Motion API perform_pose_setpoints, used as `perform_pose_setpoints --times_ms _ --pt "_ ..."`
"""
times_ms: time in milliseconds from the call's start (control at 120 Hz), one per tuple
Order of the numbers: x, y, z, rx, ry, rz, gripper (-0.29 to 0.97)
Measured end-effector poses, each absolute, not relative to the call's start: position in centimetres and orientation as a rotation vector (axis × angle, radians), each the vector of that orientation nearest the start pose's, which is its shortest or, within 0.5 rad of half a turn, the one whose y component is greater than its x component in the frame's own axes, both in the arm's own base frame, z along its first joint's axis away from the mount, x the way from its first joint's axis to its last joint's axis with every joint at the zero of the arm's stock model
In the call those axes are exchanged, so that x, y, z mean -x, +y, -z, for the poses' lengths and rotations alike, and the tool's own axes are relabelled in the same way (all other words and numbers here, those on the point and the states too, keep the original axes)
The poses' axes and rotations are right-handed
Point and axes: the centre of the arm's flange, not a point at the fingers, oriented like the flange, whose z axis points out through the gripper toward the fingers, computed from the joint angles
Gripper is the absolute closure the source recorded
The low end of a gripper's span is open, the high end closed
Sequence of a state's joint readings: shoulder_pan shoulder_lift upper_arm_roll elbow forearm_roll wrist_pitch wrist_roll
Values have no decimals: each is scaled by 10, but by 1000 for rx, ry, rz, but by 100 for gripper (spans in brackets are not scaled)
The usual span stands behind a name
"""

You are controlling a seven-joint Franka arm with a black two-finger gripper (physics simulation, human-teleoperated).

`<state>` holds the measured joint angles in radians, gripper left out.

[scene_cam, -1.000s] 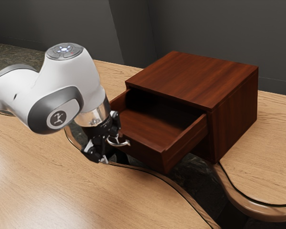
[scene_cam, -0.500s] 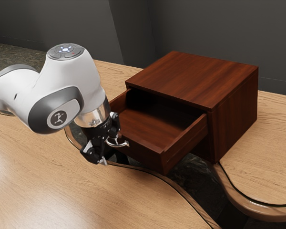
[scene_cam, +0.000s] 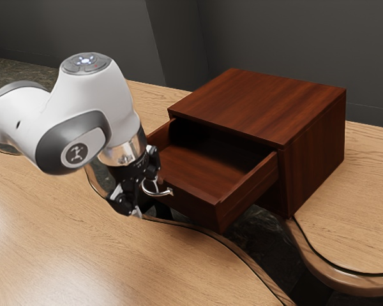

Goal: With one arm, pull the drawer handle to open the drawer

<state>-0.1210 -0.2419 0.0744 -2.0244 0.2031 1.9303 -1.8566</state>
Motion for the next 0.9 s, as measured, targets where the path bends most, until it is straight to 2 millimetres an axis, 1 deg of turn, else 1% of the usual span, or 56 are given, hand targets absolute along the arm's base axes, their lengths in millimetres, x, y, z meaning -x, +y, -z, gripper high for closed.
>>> perform_pose_setpoints --times_ms 183,317,433,517,583,625,642,683,708,733,750,775,817,842,858,900 --pt "-501 -13 -577 -2001 2370 -377 27" --pt "-501 -14 -582 -2006 2367 -387 31" --pt "-500 -28 -590 -2028 2339 -404 34" --pt "-500 -40 -601 -2042 2312 -421 35" --pt "-499 -59 -619 -2052 2267 -447 31" --pt "-498 -80 -635 -2063 2221 -469 26" --pt "-495 -94 -640 -2082 2195 -477 24" --pt "-481 -148 -654 -2166 2093 -497 20" --pt "-471 -176 -668 -2205 2024 -511 18" --pt "-461 -194 -689 -2241 1948 -524 17" --pt "-458 -199 -701 -2268 1902 -528 16" --pt "-459 -197 -717 -2315 1836 -533 14" --pt "-466 -175 -730 -2393 1772 -503 12" --pt "-466 -169 -734 -2456 1721 -481 11" --pt "-464 -171 -736 -2506 1671 -468 10" --pt "-455 -187 -738 -2635 1518 -437 9"
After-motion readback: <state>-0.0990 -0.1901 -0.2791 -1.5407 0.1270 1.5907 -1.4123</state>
